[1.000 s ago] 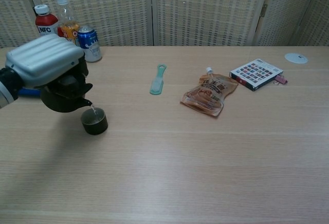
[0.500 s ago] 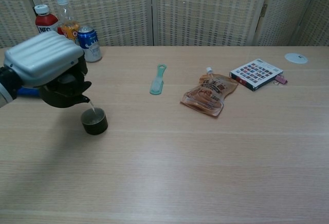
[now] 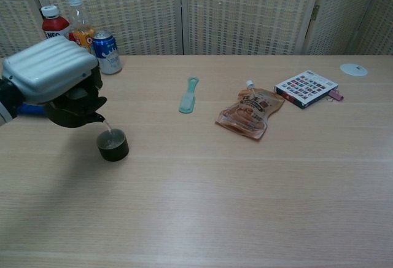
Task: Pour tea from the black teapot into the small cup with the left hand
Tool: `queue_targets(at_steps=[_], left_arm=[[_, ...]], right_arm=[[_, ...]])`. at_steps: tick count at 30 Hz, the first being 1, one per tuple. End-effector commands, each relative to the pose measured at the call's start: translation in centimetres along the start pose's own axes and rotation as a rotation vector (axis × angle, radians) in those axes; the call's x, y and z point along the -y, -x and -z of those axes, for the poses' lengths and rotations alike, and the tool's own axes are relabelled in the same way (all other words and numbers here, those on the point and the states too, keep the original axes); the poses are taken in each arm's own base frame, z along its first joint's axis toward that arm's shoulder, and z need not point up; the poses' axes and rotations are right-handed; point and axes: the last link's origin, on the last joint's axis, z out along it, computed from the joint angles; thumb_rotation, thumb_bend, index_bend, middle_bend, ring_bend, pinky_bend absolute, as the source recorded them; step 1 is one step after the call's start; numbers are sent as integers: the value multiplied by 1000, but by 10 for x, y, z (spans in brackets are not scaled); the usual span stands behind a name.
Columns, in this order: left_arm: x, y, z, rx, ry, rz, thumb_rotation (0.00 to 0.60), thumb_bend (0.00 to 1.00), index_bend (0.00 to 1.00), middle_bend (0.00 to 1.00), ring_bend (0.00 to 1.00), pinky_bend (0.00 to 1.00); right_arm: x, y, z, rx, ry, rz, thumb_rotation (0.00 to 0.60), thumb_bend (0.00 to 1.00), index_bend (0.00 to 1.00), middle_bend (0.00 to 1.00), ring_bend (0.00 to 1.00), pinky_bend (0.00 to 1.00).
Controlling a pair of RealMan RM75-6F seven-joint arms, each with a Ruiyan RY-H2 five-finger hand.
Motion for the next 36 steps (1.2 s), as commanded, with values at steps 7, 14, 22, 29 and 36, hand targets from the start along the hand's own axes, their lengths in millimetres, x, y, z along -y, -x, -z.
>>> queue_targets(at_steps=[7, 14, 22, 29, 36], left_arm=[[1, 1, 0, 2, -1, 6, 561, 434, 1000, 1000, 1000, 571], [2, 2, 0, 0, -5, 24, 543, 434, 1000, 1000, 1000, 571], [5, 3, -1, 0, -17, 62, 519, 434, 1000, 1000, 1000, 571], [9, 4, 0, -4, -27, 76, 517, 434, 1000, 1000, 1000, 571], [15, 3, -2, 5, -74, 195, 516, 434, 1000, 1000, 999, 571]], right_arm=[[-1, 0, 1, -2, 4, 0, 600, 161, 106, 73, 0, 65], [-1, 0, 1, -1, 7, 1, 600, 161, 106, 73, 0, 65], [0, 0, 1, 1, 8, 3, 600, 161, 106, 73, 0, 65], [1, 0, 0, 1, 7, 4, 600, 160, 106, 73, 0, 65], [2, -1, 0, 0, 9, 7, 600, 160, 106, 73, 0, 64]])
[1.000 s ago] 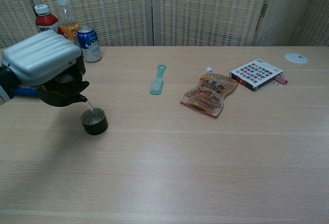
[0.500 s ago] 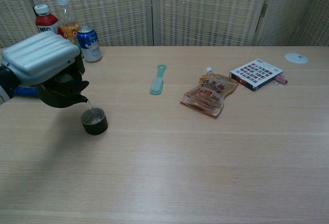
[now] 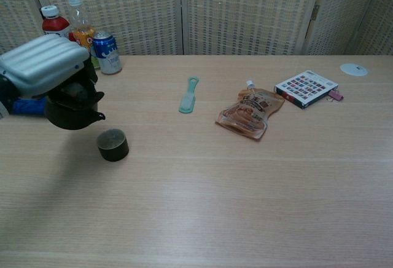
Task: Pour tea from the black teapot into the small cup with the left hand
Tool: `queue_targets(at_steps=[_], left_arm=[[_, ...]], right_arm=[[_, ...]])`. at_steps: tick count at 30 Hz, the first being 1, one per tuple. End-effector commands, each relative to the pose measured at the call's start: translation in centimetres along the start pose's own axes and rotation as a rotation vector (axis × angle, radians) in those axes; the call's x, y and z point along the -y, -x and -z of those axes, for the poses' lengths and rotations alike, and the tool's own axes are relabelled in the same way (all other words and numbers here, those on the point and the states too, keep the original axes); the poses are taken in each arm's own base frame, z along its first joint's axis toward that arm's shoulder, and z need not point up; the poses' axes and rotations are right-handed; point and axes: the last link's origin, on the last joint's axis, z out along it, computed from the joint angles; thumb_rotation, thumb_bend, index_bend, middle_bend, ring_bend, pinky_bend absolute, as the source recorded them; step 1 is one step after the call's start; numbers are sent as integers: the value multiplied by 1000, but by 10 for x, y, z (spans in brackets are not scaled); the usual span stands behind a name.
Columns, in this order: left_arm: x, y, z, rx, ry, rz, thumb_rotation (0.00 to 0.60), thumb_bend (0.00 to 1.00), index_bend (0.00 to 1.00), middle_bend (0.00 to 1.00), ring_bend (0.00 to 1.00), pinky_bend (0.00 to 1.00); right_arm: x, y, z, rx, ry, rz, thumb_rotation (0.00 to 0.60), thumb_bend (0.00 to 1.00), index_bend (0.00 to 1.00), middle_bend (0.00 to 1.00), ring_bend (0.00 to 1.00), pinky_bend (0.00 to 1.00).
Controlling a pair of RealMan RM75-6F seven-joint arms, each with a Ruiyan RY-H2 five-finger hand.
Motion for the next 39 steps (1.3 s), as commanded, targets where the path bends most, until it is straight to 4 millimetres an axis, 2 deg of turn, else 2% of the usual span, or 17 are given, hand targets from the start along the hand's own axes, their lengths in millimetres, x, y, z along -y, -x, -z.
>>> queue_targets(at_steps=[1, 7, 14, 21, 29, 33, 39], left_arm=[[3, -1, -1, 21, -44, 112, 515, 434, 1000, 1000, 998, 571], [9, -10, 0, 22, -99, 228, 529, 434, 1000, 1000, 996, 571], [18, -19, 2, 29, -171, 469, 538, 434, 1000, 1000, 991, 572], [35, -18, 9, 20, -214, 549, 521, 434, 1000, 1000, 985, 572], [57, -3, 19, 43, -278, 571, 270, 434, 1000, 1000, 980, 572], [68, 3, 23, 49, -311, 575, 198, 421, 1000, 1000, 979, 572], [81, 11, 27, 57, -349, 566, 103, 332, 1000, 1000, 979, 572]], right_arm=[[0, 0, 0, 0, 0, 1, 600, 160, 106, 73, 0, 64], [0, 1, -1, 2, 2, 2, 600, 160, 106, 73, 0, 65], [2, 1, -2, 4, -3, 1, 600, 160, 106, 73, 0, 65], [4, 2, -4, 6, -11, 0, 600, 160, 106, 73, 0, 64], [5, 5, -6, 13, -15, 0, 600, 160, 106, 73, 0, 65], [5, 5, -8, 16, -14, 0, 600, 160, 106, 73, 0, 65], [6, 6, -9, 20, -16, 0, 600, 160, 106, 73, 0, 65]])
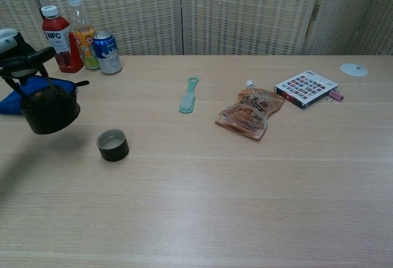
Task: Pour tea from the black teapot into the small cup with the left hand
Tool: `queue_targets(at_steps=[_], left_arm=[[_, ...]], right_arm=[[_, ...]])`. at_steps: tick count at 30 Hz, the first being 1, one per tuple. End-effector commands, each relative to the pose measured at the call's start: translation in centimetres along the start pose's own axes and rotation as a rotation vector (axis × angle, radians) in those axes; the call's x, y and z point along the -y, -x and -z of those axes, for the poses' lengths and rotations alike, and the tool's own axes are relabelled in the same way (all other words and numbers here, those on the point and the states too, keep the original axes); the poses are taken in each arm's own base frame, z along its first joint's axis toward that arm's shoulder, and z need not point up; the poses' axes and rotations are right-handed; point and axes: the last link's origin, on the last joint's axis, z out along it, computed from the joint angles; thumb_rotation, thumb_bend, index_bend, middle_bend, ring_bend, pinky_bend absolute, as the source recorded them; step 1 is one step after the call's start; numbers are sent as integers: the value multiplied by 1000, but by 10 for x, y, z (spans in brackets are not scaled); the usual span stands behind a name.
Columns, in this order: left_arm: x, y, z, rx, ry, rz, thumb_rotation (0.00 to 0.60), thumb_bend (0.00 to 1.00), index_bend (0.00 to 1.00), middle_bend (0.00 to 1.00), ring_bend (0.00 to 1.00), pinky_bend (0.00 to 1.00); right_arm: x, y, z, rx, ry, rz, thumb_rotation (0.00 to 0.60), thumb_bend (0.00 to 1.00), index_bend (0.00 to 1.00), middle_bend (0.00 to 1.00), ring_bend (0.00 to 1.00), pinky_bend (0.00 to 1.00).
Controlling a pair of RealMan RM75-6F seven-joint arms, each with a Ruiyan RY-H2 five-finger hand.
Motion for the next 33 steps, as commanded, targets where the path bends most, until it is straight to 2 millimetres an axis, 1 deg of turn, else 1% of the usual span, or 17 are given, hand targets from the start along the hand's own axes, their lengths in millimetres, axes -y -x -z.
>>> queue_targets(at_steps=[1, 10, 15, 22, 31, 33], left_arm=[[8, 1, 0, 6, -21, -15, 94, 322, 1000, 1000, 979, 572], [21, 8, 3, 40, -40, -107, 72, 278, 1000, 1000, 961, 567], [26, 12, 4, 65, -56, -142, 67, 270, 997, 1000, 944, 550], [32, 18, 7, 101, -72, -196, 68, 268, 981, 998, 927, 494], [35, 22, 10, 118, -84, -221, 70, 268, 958, 980, 905, 467], [36, 22, 10, 122, -86, -223, 69, 268, 952, 974, 897, 448]], right_arm=[[0, 1, 0, 2, -1, 0, 600, 160, 106, 73, 0, 65], [0, 2, 0, 9, 0, 2, 600, 160, 106, 73, 0, 65], [0, 3, 0, 11, 2, 2, 600, 160, 106, 73, 0, 65], [0, 3, 0, 10, 2, 2, 600, 160, 106, 73, 0, 65], [1, 3, 0, 11, 1, 3, 600, 161, 106, 73, 0, 65], [1, 2, 0, 11, 1, 3, 600, 160, 106, 73, 0, 65]])
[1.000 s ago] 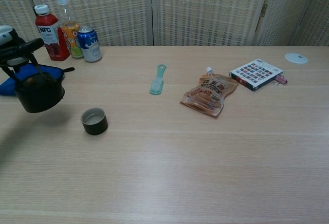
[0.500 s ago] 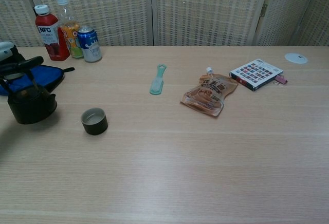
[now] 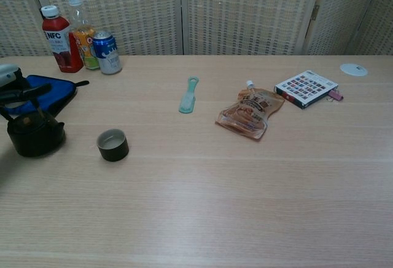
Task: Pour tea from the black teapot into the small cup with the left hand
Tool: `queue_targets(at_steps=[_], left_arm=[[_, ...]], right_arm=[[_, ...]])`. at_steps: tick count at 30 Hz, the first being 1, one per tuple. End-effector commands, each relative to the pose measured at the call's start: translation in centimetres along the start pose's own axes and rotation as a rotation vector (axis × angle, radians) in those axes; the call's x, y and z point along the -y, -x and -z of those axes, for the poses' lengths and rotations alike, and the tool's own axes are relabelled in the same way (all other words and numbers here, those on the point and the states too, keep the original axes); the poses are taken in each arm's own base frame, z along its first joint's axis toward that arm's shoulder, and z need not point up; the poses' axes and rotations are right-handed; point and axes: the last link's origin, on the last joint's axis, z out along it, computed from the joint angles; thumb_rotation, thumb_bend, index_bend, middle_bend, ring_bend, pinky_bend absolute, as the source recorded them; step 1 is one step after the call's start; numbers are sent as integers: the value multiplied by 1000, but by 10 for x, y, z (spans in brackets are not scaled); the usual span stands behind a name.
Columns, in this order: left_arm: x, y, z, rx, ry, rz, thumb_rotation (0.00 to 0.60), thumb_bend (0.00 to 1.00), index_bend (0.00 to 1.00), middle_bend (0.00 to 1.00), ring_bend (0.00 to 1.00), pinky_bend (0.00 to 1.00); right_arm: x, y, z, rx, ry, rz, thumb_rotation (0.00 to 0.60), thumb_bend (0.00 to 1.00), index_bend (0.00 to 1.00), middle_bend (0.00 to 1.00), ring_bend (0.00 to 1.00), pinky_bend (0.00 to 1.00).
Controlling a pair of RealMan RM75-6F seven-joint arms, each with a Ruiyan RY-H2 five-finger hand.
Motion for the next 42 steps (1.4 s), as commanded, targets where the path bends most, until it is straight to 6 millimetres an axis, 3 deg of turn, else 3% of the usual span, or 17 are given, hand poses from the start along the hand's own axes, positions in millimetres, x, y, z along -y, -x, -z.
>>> queue_targets(at_steps=[1, 3, 5, 15, 28, 32, 36, 42], left_arm=[[1, 1, 1, 7, -2, -2, 68, 268, 947, 969, 889, 408], [1, 2, 1, 10, -4, -4, 67, 268, 939, 962, 877, 281], [1, 2, 1, 14, -5, -2, 66, 268, 939, 961, 877, 219], [4, 5, 2, 24, -9, -18, 67, 268, 910, 934, 848, 214], [9, 2, 8, 22, -34, -31, 64, 230, 620, 614, 553, 214], [8, -5, 12, -2, -36, -14, 66, 212, 504, 472, 424, 181], [6, -18, 16, -46, -42, 17, 64, 208, 430, 398, 355, 142], [3, -36, 35, -117, -76, 74, 157, 208, 374, 360, 340, 134]], right_arm=[[0, 0, 0, 0, 1, 0, 600, 160, 106, 73, 0, 65], [0, 0, 0, 0, 0, 0, 600, 160, 106, 73, 0, 65], [0, 0, 1, 0, 0, 0, 600, 160, 106, 73, 0, 65], [1, -1, 3, -3, -1, 1, 600, 160, 106, 73, 0, 65], [4, -3, 4, -7, -10, -1, 600, 160, 106, 73, 0, 65], [6, -3, 3, -9, -16, -3, 600, 160, 106, 73, 0, 65], [6, -3, 3, -5, -22, -2, 600, 160, 106, 73, 0, 65], [7, 0, 4, 59, -50, -34, 600, 160, 106, 73, 0, 65]])
